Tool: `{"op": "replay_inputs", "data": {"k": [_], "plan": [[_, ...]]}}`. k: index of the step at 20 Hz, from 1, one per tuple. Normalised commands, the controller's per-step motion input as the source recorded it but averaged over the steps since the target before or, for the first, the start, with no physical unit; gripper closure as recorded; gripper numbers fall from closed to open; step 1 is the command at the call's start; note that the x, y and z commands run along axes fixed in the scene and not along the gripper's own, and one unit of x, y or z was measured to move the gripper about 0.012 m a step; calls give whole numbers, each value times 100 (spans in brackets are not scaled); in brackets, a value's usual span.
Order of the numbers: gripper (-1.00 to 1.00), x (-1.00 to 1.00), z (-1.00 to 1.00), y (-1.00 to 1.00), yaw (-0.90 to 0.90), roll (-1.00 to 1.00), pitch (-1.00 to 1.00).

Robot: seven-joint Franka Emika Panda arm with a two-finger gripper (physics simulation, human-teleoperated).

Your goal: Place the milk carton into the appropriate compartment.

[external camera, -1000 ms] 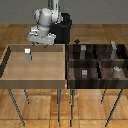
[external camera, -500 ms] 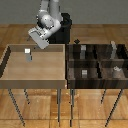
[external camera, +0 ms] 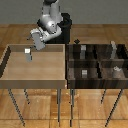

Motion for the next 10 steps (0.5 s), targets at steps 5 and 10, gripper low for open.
{"op": "replay_inputs", "data": {"k": [5,10], "plan": [[-100,0,0,0,-21,0,0],[-100,0,0,0,-91,0,0]]}}
